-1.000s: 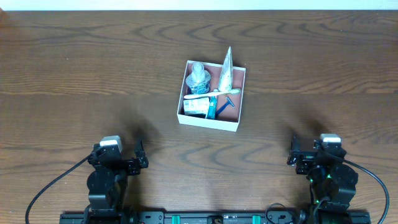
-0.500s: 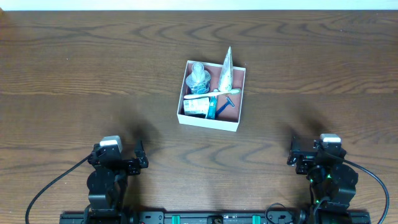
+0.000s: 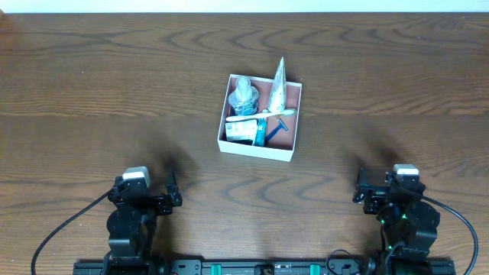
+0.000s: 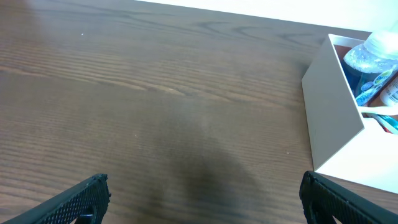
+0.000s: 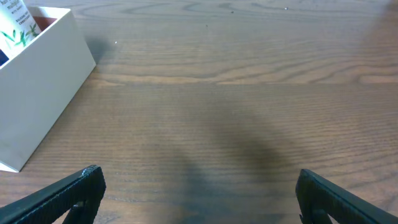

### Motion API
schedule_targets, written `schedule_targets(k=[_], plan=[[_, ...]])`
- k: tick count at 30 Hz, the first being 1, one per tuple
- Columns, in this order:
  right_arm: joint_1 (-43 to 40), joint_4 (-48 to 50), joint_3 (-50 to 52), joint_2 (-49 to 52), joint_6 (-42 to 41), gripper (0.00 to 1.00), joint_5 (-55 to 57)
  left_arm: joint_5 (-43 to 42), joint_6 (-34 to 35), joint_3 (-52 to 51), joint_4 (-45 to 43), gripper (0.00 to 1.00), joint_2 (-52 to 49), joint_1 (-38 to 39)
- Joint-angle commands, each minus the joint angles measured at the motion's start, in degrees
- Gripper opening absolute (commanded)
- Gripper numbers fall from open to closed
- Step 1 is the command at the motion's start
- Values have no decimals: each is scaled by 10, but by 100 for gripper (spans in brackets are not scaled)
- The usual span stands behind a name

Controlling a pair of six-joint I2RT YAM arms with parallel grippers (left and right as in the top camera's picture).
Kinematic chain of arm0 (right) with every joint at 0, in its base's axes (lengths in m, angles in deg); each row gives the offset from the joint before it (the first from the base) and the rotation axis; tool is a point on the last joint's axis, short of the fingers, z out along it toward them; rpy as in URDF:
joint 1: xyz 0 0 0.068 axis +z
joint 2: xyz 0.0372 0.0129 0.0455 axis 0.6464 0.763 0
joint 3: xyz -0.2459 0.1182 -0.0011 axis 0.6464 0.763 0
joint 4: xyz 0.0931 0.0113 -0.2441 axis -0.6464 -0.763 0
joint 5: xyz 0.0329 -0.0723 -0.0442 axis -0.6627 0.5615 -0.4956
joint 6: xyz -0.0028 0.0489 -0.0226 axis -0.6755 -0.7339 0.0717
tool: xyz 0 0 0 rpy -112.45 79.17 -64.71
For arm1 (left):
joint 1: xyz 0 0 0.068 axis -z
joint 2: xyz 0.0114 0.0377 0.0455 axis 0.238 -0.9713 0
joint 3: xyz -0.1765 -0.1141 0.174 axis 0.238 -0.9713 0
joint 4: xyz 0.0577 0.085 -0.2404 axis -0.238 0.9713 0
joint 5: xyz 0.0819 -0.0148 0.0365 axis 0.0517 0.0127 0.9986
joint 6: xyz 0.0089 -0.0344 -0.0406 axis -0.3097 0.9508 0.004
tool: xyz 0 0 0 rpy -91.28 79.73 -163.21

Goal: Pack container

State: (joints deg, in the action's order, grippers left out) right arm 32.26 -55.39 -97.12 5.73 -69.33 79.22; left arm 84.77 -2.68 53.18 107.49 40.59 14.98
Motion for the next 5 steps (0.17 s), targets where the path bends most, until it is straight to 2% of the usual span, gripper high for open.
schedule_targets(k=[1,5], plan=[[3,1,3,-5,4,99,-6,1,5,-10,2,98,4,-3],[3,1,3,-5,4,99,-6,1,5,-10,2,98,4,-3]])
